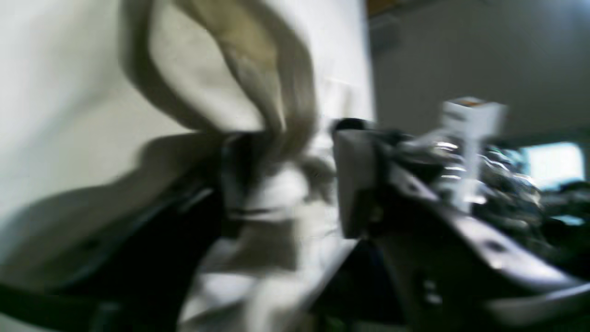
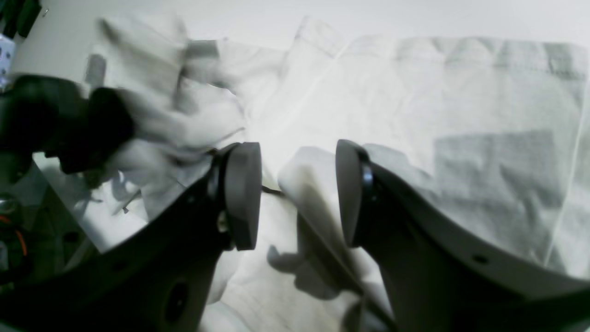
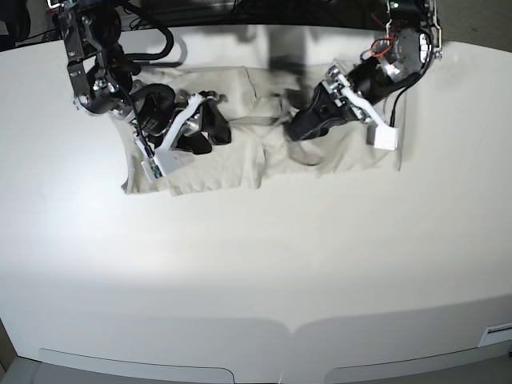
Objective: Fold the T-shirt properly
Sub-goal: 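Fold the shirt in half with the left gripper and release it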
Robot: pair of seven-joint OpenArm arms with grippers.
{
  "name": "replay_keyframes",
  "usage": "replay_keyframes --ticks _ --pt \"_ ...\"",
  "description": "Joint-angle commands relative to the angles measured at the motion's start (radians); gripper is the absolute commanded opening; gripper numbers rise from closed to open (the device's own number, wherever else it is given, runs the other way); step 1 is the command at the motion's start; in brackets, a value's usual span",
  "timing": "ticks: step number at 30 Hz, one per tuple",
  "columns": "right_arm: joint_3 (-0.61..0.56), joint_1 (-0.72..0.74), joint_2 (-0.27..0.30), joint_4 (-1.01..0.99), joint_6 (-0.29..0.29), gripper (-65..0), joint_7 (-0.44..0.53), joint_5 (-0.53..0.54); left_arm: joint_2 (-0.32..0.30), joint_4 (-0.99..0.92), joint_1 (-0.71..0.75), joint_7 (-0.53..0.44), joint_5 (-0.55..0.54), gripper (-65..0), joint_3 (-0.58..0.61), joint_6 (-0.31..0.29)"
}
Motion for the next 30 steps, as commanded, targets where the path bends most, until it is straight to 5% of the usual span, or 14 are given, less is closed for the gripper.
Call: replay_keyframes --ticks 1,10,19,26,30 --pt "0.005 0.009 0.008 0.017 0.006 -38.3 0.022 0.019 0.0 0.031 -0.018 0.012 -0.039 -33.0 0.015 -0.014" --pt "0.005 0.009 0.008 0.017 0.006 -38.3 0.018 -0.018 0.001 0.212 -0.035 0.082 0.042 -33.0 0.01 -0.014" --pt "0.005 0.009 0.008 0.017 0.006 -38.3 0.018 -0.018 0.0 0.309 0.048 0.042 0.497 -33.0 -0.156 -0.014" --pt "0.005 0.009 0.008 0.017 0.006 -38.3 0.019 -0.018 0.0 0.309 0.149 -0.022 0.552 -33.0 -0.156 -0.014" --pt "0.005 0.018 0.008 0.017 0.006 -38.3 0.018 -0.017 0.002 0.309 0.209 -0.025 0.47 -33.0 -0.121 -0.014"
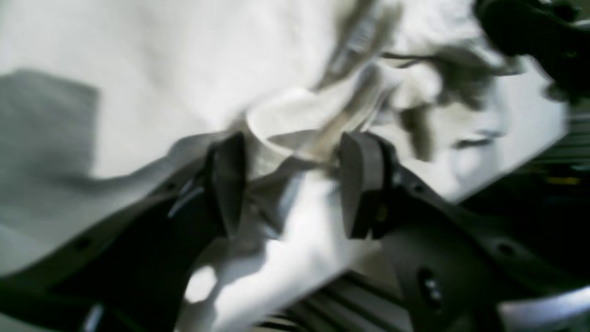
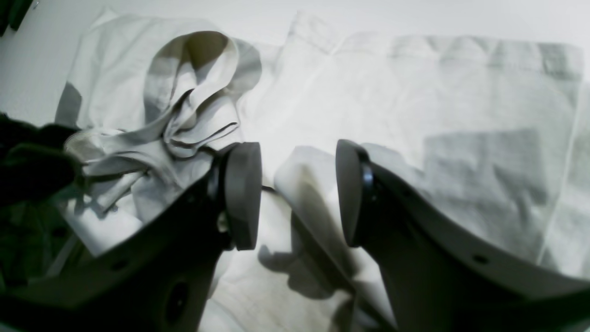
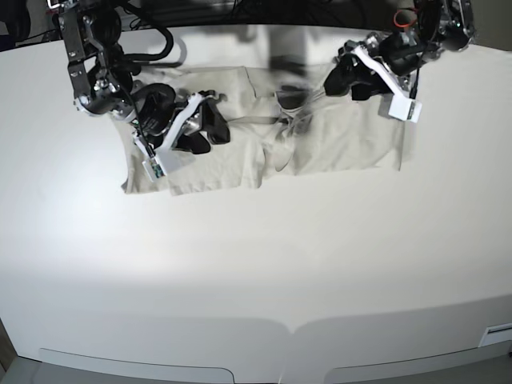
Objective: Fold the T-shirt properly
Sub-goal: 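Fold the shirt in half with the left gripper and release it, then grasp the loose end of the shirt with the right gripper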
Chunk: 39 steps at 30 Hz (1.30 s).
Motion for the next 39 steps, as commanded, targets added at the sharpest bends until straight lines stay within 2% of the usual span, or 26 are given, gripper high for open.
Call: replay_keyframes --ticks 1,6,9,11,15,18,22,25,28,33,39 --pt "0.005 0.017 0.009 0.017 0.006 -38.3 0.019 0.012 0.002 0.016 0.014 -0.015 -0.045 -33.0 0.021 -0.013" --pt "0.005 0.035 0.008 0.017 0.006 -38.3 0.019 0.016 0.002 0.016 0.052 -0.068 -0.113 -33.0 0.198 -0.013" --pt "0.005 0.037 0.009 0.017 0.006 -38.3 0.019 0.016 0.002 0.017 0.045 -0.1 -0.117 -33.0 0.325 -0.013" --pt "0.005 0.037 0.009 0.017 0.006 -38.3 0.016 0.016 0.0 0.03 0.024 -0.067 -0.093 -33.0 0.356 -0.013" --pt "0.006 0.037 0.01 0.017 0.006 -38.3 0.002 0.016 -0.001 0.065 0.024 -0.076 -0.103 -33.0 0.349 -0.013" --pt "0.006 0.037 0.01 0.017 0.006 -38.3 -0.05 0.016 0.0 0.114 0.024 -0.08 -0.07 -33.0 0.289 -0.013" --pt "0.025 0.039 0.012 0.017 0.007 -38.3 -0.086 0.034 0.0 0.174 0.024 -0.126 0.047 -33.0 0.139 -0.013" --pt "0.098 0.04 0.011 0.018 0.008 -38.3 -0.089 0.111 0.0 0.183 0.024 -0.194 0.101 -33.0 -0.005 -0.013" --pt "0.189 0.043 0.009 0.019 0.008 -38.3 -0.16 0.132 -0.002 0.183 0.023 -0.243 0.132 -33.0 -0.163 -0.013" --pt "0.327 0.053 0.01 0.019 0.007 -38.3 -0.327 0.137 -0.081 0.181 0.01 -0.257 0.136 -33.0 -0.328 -0.013" --pt "0.515 0.053 0.015 0.016 0.006 -38.3 -0.399 0.175 -0.202 0.137 0.01 -0.25 0.134 -33.0 -0.362 -0.013"
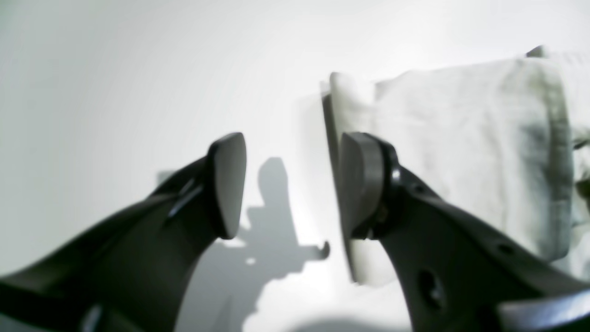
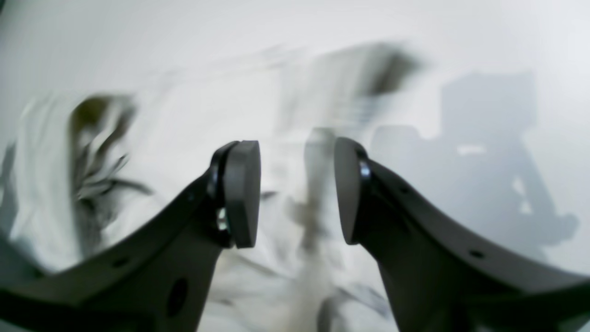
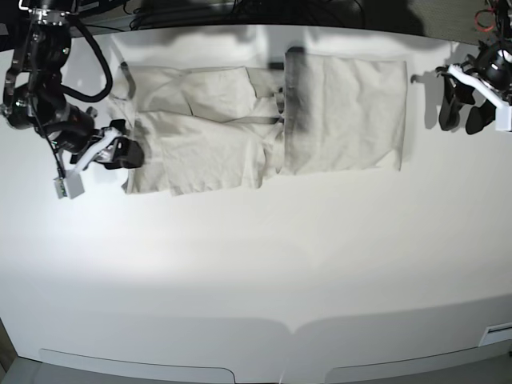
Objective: Fold the T-shirt properly
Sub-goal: 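Grasp the loose end of the shirt with the right gripper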
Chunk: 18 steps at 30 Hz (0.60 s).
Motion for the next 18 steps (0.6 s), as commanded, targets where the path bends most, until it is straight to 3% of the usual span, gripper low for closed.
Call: replay_keyframes --ticks 1,7,10,14,18 --pt "0.024 0.01 0.016 0.011 0.005 -38.2 0.002 0.001 -0.026 -0.008 0.0 -0.019 -0.022 -33.0 -0.006 -0.006" --pt "0.052 0.027 0.079 -0.146 0.002 -38.2 -0.007 -0.014 -0.101 -0.181 -0.003 -0.073 -0.037 -33.0 -0.006 -0.006" --pt "0.052 0.073 0.081 -0.265 0.003 -38.2 -0.039 0.042 -0.132 -0.264 -0.005 -0.074 -0.098 -33.0 -0.006 -0.006" --pt "0.028 0.136 0.081 -0.401 0.026 -38.2 -0.069 0.06 -0.14 -0.297 -0.005 -0.07 -0.167 -33.0 -0.006 -0.006" --pt "-0.069 0.159 0.078 -0.451 0.041 -38.3 -0.102 0.063 -0.141 -0.296 -0.005 -0.068 -0.211 -33.0 -0.006 -0.006"
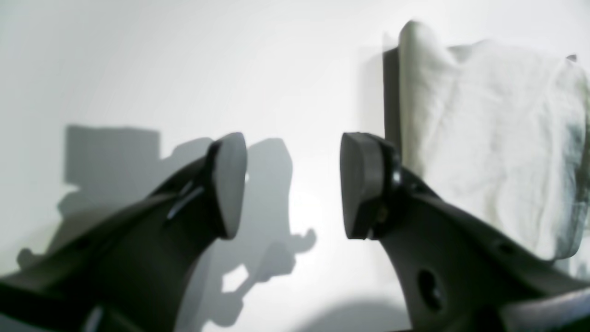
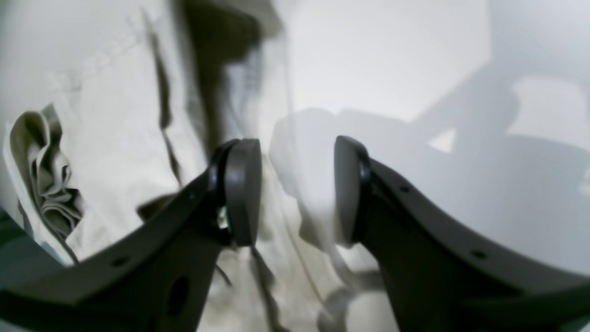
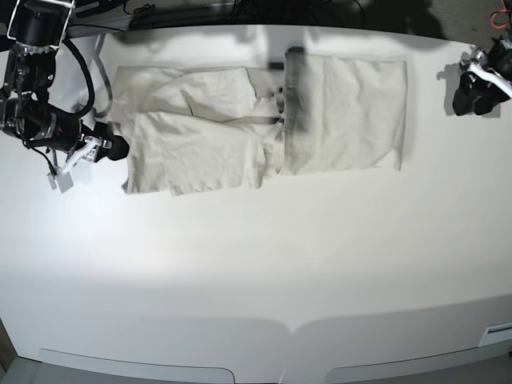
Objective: Fold the T-shirt properly
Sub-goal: 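Grasp the loose end of the shirt with the right gripper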
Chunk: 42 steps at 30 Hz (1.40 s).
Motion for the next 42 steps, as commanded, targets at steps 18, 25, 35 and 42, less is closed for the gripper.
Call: replay_keyframes --ticks 18,25,35,42 --pt "-0.208 0.007 -0.038 0.007 0.003 -64.9 0.037 0.06 -0.017 0.015 0.006 0.018 -0.03 -33.0 -0.006 -0.009" --pt "-0.152 0.016 -0.007 0.021 0.003 -65.0 0.123 0.057 -0.017 0.015 0.006 0.037 -0.03 -33.0 -0.006 -0.009" --pt "0.007 0.018 0.068 0.126 0.006 -65.0 0.004 0.204 -0.017 0.015 0.006 0.037 -0.031 -33.0 -0.006 -0.009" --pt "-0.024 0.018 -0.111 0.279 0.025 -65.0 -0.113 0.337 -0.011 0.015 0.006 0.037 -0.03 -33.0 -0.005 -0.009"
